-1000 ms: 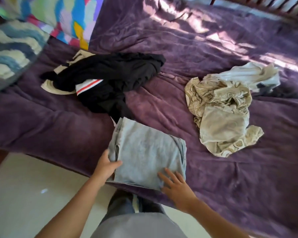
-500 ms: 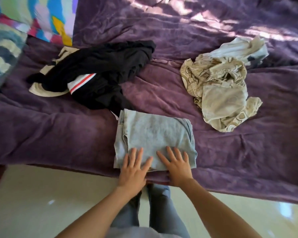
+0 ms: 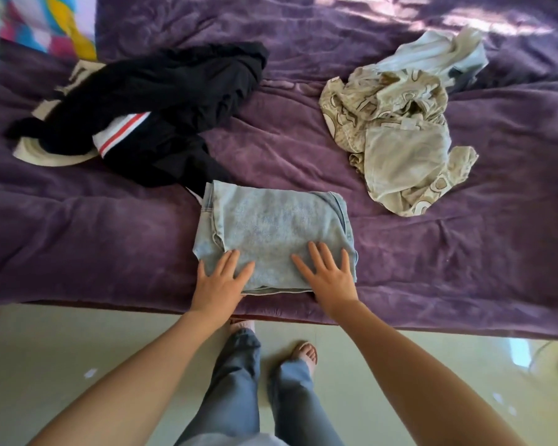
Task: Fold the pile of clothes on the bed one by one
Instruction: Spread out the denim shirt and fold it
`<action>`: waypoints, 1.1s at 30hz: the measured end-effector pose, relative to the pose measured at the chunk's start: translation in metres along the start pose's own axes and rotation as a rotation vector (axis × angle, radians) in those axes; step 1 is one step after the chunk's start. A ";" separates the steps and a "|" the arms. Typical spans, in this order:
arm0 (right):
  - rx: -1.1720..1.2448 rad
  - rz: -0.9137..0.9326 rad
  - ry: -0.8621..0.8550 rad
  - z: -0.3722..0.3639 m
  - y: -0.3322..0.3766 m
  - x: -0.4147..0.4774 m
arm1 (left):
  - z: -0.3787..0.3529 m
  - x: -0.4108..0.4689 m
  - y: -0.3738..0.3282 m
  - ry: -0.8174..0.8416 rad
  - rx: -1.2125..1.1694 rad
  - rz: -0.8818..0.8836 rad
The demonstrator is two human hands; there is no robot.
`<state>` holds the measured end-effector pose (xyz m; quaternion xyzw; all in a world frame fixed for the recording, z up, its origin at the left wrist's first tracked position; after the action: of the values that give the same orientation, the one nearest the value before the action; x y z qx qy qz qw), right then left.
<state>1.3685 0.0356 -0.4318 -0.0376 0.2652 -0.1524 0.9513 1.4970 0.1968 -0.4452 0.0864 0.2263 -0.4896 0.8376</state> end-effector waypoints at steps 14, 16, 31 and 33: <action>-0.023 -0.132 -0.209 0.163 -0.117 -0.052 | 0.190 0.044 -0.028 -0.467 0.015 -0.258; -0.055 -0.251 -0.299 0.185 -0.149 -0.076 | 0.228 0.050 -0.053 -0.564 0.024 -0.333; -0.111 -0.647 -0.525 0.178 -0.305 -0.295 | 0.377 0.052 -0.295 -1.032 0.126 -1.007; -0.107 -0.671 -0.517 0.163 -0.324 -0.318 | 0.377 0.052 -0.328 -1.066 0.165 -1.072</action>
<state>1.1071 -0.1751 -0.0862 -0.2078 -0.0014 -0.4250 0.8810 1.3479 -0.1478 -0.1114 -0.2211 -0.2354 -0.8203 0.4720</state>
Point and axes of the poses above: each hand's wrist, its own x-axis towards the middle knuckle, its own z-axis out of the back of the hand, y = z × x, the point moved 2 cm from there along x, towards the middle knuckle, and after that the axes turned 7 degrees about y, right-handed, at the moved point
